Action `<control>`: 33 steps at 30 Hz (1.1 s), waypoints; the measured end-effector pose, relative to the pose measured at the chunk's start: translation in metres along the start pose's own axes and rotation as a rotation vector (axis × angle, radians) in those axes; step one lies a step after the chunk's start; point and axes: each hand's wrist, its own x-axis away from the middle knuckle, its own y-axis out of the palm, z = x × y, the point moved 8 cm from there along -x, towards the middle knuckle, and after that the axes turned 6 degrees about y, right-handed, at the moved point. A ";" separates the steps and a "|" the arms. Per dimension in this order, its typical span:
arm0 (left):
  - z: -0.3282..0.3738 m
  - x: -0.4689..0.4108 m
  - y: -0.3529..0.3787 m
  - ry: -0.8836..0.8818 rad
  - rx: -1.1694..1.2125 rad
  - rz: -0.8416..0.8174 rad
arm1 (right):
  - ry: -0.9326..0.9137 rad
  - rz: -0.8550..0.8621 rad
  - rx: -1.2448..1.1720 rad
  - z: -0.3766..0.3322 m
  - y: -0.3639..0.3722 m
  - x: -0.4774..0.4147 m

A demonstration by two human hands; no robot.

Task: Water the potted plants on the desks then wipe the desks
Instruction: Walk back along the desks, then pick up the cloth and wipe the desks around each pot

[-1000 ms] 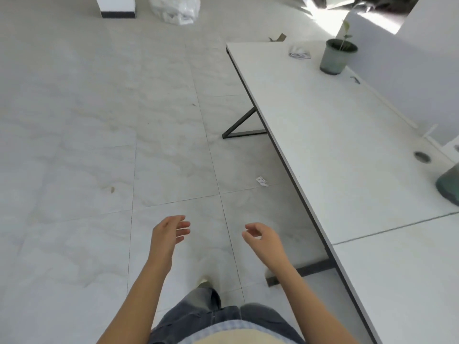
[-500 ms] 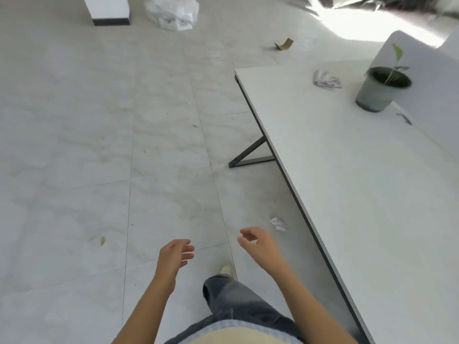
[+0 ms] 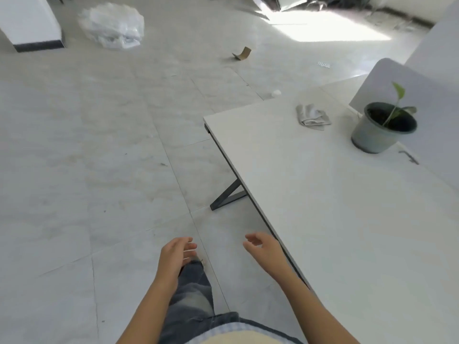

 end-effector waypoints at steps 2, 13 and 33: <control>0.039 -0.046 0.006 0.043 -0.046 -0.051 | 0.030 0.087 -0.061 -0.022 -0.012 -0.033; 0.153 -0.193 0.102 0.096 -0.200 -0.364 | 0.293 0.403 -0.237 -0.045 -0.056 -0.106; 0.250 -0.282 0.379 0.691 -0.878 -0.645 | 0.306 0.623 -0.068 -0.049 -0.242 -0.287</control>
